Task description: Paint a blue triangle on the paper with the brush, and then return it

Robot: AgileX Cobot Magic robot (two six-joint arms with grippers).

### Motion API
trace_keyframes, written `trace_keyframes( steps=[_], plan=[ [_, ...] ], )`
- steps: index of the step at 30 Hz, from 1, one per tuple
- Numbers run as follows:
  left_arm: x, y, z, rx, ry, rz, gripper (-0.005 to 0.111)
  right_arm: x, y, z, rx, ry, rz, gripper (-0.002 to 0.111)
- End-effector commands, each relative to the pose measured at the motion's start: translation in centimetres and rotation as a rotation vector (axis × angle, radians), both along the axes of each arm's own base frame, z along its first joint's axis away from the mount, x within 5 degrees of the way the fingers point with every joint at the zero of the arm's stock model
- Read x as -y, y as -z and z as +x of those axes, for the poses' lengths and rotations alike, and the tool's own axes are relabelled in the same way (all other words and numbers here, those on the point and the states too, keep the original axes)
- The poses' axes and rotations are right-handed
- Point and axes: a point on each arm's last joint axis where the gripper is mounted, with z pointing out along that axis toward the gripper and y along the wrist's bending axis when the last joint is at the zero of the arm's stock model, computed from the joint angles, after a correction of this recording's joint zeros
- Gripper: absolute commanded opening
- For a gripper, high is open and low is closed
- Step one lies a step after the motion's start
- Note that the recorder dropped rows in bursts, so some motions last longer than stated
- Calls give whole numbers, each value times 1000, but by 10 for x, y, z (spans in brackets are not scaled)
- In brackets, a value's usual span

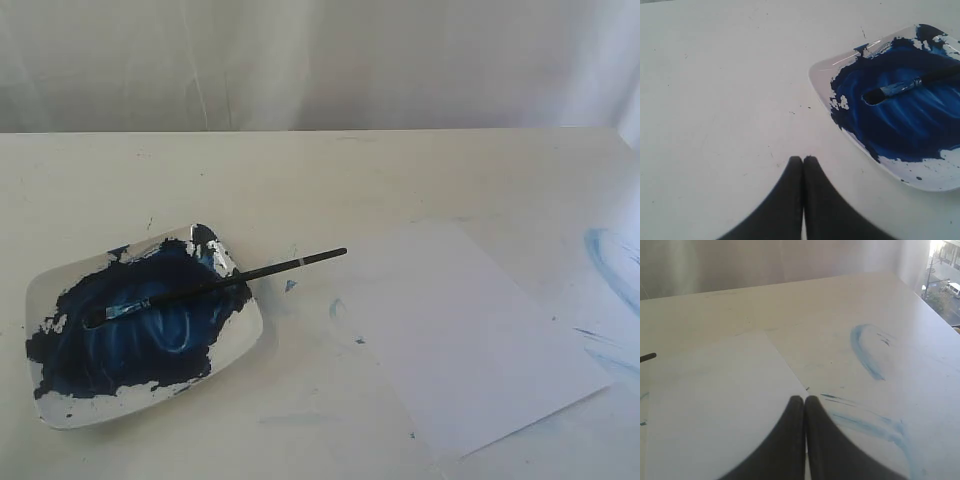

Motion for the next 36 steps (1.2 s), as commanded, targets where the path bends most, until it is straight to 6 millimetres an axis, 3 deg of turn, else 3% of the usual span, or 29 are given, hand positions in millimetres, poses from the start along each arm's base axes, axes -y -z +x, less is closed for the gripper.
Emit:
trace_keyframes(
  steps=[1,11,18,24,29,33,36],
  plan=[
    [0,1,0,-1,-2,-11,0,0,2,0,0,-1,4,0],
    [0,1,0,-1,-2,-11,0,0,-3,1,56,-5,-23,0],
    [0,1,0,-1,-2,-11,0,1,-43,0,489,13,71,0],
    [0,1,0,-1,-2,-11,0,3,-62,-7,711,19,123,0],
    [0,1,0,-1,-2,-11,0,5,-79,-18,883,-35,419,0],
    [0,1,0,-1,-2,-11,0,5,-81,-16,821,-38,452,0],
    [0,1,0,-1,-2,-11,0,2,-92,-4,667,-22,440,0]
  ],
)
